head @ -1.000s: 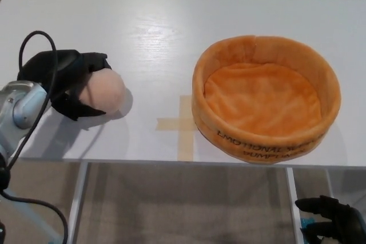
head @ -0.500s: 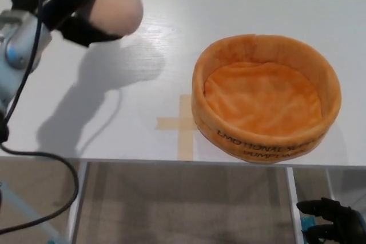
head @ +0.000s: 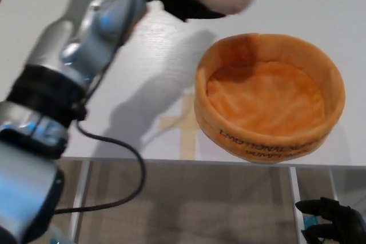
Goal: Use the left hand to pick up the pink round toy on the left and place it inside the orange plate on the desk.
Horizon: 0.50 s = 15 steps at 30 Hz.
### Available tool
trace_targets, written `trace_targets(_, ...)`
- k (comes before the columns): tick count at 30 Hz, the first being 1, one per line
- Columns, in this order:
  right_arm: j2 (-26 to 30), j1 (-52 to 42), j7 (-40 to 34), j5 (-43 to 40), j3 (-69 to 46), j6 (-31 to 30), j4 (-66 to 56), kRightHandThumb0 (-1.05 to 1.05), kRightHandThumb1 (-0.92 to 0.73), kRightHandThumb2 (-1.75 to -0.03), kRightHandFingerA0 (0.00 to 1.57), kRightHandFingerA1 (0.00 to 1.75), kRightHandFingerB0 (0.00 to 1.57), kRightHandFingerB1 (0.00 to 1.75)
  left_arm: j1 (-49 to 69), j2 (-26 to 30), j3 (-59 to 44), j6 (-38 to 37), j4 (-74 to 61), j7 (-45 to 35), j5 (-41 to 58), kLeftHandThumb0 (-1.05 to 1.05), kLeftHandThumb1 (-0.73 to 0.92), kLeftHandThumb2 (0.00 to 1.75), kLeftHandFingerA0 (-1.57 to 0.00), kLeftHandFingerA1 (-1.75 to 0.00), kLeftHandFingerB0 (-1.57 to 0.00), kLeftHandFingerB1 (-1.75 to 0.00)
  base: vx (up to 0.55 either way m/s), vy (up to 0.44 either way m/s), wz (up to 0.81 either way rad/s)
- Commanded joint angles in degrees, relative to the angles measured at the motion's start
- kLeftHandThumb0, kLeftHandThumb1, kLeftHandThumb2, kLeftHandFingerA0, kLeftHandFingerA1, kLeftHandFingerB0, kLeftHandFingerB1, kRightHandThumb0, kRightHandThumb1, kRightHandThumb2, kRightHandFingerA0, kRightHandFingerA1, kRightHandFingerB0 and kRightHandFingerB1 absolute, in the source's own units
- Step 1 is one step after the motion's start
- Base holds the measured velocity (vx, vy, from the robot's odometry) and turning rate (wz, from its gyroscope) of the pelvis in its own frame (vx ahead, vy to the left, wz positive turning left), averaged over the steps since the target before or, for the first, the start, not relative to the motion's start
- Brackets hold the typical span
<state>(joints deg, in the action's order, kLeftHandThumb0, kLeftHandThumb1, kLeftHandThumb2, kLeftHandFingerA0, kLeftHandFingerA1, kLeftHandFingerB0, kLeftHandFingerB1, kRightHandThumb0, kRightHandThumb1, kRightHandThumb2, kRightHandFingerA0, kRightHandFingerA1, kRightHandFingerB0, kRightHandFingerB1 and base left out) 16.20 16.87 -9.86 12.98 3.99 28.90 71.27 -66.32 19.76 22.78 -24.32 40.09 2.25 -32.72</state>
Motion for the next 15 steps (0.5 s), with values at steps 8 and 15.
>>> trace_targets(8, 0.0, 0.0, 0.7, 0.1, 0.0, 0.4, -0.1, -0.12, -0.64, -0.58, 0.65, 0.61, 0.66, 0.50, -3.6, -9.4, 4.8, 3.0, 8.5, 0.4, -3.9, -0.35, 0.58, 0.67, -0.92, -1.56, -0.83, -1.12, 0.00, 0.000, 0.00)
trace_targets(15, 0.0, -0.2, 1.0, 0.1, 0.0, 0.3, -0.5, -0.11, -0.64, -0.58, 0.60, 0.55, 0.65, 0.50, -1.2, -11.7, 7.1, 3.0, 13.8, 3.1, -5.4, -0.25, 0.74, 0.63, -0.80, -1.66, -0.71, -1.28, 0.00, 0.000, 0.00)
